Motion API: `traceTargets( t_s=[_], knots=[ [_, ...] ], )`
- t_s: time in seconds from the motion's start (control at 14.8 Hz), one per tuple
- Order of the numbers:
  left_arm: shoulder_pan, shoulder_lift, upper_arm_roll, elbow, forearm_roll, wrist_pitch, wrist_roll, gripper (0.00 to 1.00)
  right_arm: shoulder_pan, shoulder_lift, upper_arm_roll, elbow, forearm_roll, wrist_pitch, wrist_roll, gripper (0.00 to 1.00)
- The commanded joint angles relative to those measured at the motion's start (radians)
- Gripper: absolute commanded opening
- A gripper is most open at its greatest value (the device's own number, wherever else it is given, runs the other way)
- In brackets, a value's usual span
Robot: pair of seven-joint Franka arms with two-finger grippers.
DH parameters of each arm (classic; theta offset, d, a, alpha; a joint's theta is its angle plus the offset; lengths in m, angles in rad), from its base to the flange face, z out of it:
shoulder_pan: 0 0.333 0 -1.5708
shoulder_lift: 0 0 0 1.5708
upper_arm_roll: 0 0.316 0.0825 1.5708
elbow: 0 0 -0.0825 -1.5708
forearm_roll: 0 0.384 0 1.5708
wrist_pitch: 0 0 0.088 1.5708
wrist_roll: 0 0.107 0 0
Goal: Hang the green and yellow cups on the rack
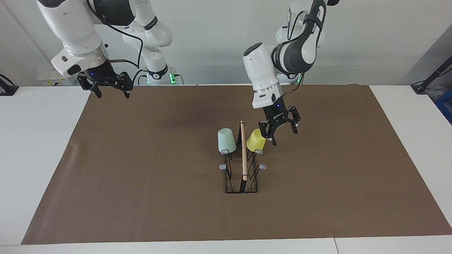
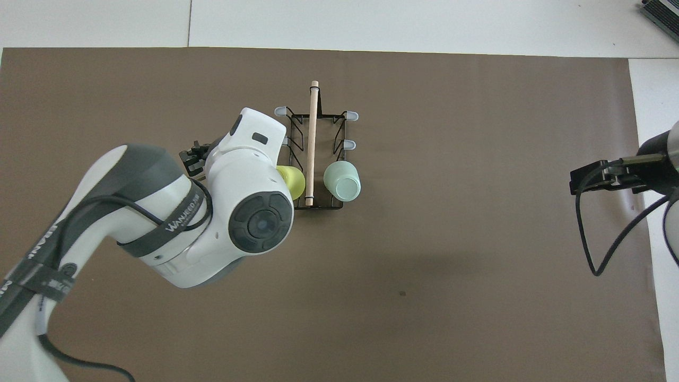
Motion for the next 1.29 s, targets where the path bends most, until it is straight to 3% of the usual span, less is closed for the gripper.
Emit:
traceTargets(
  t_s=[0.0, 0.34, 0.61, 0.81, 1.22],
  knots=[
    [-0.002, -0.066, 0.084, -0.001, -0.173, -0.018, 0.291, 1.0, 0.0, -0.006, 0.007, -0.008, 0.0, 0.009, 0.011, 1.0],
    [-0.001, -0.179, 0.313, -0.004, -0.562, -0.047, 0.858, 1.0, -0.002, -0.004, 0.007, -0.006, -0.002, 0.021, 0.006, 1.0],
    [0.075, -0.209, 0.39, 0.001, -0.656, -0.131, 1.143, 1.0, 0.009, 0.0, -0.016, 0.0, -0.002, 0.013, -0.006, 1.0],
    [0.123, -0.198, 0.395, 0.063, -0.745, -0.199, 1.248, 1.0, 0.103, -0.004, -0.116, -0.006, 0.0, 0.004, -0.006, 1.0],
    [0.13, -0.095, 0.395, 0.333, -0.792, -0.485, 1.286, 1.0, 0.101, -0.007, -0.116, -0.005, 0.001, -0.002, -0.008, 1.0]
  ],
)
